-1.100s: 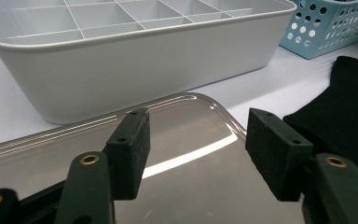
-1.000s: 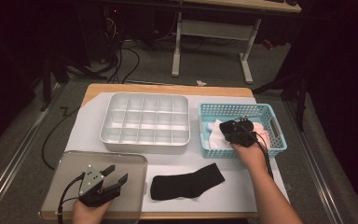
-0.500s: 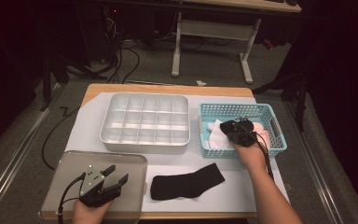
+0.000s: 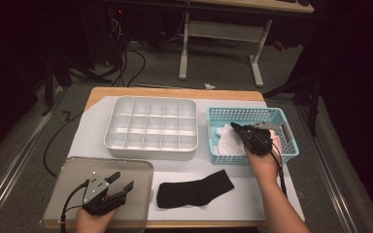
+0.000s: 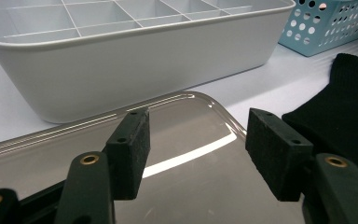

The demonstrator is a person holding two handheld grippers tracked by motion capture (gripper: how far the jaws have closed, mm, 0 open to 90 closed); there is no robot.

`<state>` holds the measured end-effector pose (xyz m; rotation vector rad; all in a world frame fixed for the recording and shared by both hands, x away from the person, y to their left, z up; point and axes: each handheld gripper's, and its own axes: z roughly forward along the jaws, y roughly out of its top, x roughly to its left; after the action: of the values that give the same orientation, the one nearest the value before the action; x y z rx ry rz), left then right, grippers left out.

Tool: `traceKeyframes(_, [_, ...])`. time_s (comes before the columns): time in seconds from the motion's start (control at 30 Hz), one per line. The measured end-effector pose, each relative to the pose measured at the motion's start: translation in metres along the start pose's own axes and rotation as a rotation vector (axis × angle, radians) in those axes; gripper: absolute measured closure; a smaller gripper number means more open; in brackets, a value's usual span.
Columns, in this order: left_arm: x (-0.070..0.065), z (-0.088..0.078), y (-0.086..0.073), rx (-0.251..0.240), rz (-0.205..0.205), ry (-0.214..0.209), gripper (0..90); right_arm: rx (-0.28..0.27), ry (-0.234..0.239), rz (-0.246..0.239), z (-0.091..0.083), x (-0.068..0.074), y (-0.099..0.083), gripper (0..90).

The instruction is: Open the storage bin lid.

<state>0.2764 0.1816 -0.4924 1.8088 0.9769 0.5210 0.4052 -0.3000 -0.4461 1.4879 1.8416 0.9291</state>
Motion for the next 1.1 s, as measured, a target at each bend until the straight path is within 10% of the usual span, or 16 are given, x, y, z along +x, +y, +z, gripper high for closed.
traceKeyframes(0.47, [-0.002,0.001,0.0,0.004,0.005,-0.004,40.5,-0.305,-0.03,0.032,-0.046,0.001,0.012,87.3])
traceKeyframes(1.1, [-0.003,0.002,0.0,0.005,0.01,-0.007,40.5,-0.475,-0.028,-0.005,-0.094,0.013,0.04,87.6])
